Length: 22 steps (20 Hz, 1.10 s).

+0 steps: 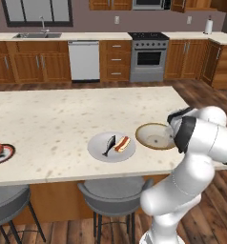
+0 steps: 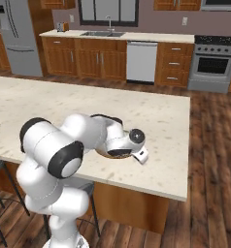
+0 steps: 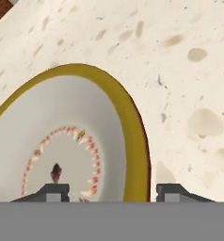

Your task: Take the smaller bowl and place it next to the appetizer plate on the dining counter , and place the larger bowl next to the plate with cooked food.

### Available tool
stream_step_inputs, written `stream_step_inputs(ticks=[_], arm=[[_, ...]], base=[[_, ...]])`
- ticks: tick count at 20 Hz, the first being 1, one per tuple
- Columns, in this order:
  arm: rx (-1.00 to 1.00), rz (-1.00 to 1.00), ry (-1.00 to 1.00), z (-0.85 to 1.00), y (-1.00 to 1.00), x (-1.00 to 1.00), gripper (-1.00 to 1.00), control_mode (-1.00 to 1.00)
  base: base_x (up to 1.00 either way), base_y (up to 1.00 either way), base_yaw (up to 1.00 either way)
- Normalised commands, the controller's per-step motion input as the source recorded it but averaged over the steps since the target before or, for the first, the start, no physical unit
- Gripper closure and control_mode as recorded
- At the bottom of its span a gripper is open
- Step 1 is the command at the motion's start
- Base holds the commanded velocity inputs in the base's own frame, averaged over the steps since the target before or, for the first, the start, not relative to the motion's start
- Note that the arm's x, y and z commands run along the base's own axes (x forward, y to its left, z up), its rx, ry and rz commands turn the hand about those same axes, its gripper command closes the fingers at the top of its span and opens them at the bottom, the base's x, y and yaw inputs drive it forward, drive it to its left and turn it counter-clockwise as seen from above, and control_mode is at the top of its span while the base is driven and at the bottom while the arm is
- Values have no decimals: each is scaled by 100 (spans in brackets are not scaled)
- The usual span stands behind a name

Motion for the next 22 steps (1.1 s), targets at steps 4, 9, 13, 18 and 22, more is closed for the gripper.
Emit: stream_step_inputs(ticks=[4, 9, 13, 18, 22], arm=[[-2, 3, 7, 97, -27, -6, -100, -100], [-7, 9, 9, 100, -4, -44, -100, -100], [-16, 16, 1, 100, 19, -70, -100, -100], [-20, 17, -2, 100, 67, -95, -100, -100], [-27, 17, -11, 77, 98, -100, -100, -100]], base=[[0, 0, 0], [0, 0, 0], [0, 0, 0], [0, 0, 0], [0, 0, 0]])
